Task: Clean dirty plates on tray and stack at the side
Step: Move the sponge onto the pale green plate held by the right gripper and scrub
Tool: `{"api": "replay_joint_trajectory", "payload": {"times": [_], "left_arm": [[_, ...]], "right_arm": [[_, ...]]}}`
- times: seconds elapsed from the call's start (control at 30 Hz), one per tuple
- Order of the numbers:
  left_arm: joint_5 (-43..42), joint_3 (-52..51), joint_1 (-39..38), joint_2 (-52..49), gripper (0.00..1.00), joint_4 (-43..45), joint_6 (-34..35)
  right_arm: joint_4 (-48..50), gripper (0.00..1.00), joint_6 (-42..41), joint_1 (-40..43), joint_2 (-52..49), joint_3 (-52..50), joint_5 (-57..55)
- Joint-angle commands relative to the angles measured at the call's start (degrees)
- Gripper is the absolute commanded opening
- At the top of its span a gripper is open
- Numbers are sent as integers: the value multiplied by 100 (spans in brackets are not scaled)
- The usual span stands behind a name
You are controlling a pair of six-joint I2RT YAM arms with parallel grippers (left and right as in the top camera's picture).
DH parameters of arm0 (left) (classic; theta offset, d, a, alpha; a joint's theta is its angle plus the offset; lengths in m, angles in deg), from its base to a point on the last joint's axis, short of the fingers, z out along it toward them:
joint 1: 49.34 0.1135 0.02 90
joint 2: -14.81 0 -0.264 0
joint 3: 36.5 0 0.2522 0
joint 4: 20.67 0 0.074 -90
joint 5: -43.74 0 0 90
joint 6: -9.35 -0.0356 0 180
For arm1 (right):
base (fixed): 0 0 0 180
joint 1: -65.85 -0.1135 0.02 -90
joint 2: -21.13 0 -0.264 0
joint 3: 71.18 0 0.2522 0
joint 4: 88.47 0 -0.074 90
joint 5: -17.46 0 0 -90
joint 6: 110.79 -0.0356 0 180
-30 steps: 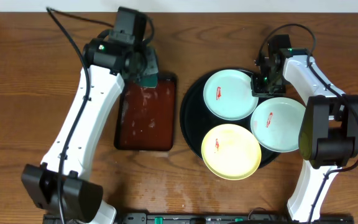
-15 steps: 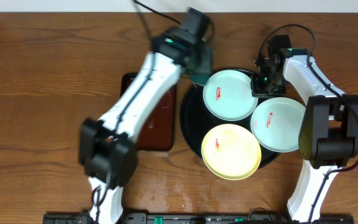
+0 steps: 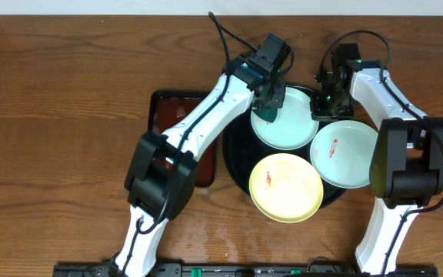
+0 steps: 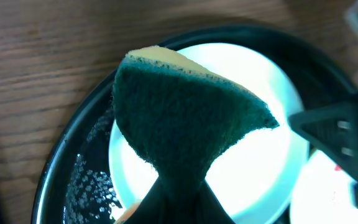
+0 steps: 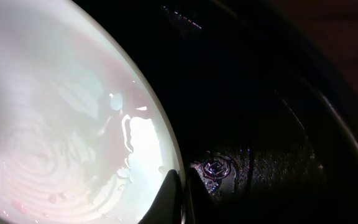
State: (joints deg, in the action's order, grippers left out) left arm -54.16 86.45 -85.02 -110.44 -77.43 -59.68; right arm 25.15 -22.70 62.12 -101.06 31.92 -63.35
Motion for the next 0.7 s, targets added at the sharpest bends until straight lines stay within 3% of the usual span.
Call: {"api": "replay_joint_trajectory", "payload": {"times": [0.0,0.67], "left_arm": [[396,-22,13,-168,7,76,11],[450,-22,-20,-1156,7,343,227]], "right_arm": [[-22,1,24,-35,-31,15,50],[-9,1,24,-42,-31,11,52]]}}
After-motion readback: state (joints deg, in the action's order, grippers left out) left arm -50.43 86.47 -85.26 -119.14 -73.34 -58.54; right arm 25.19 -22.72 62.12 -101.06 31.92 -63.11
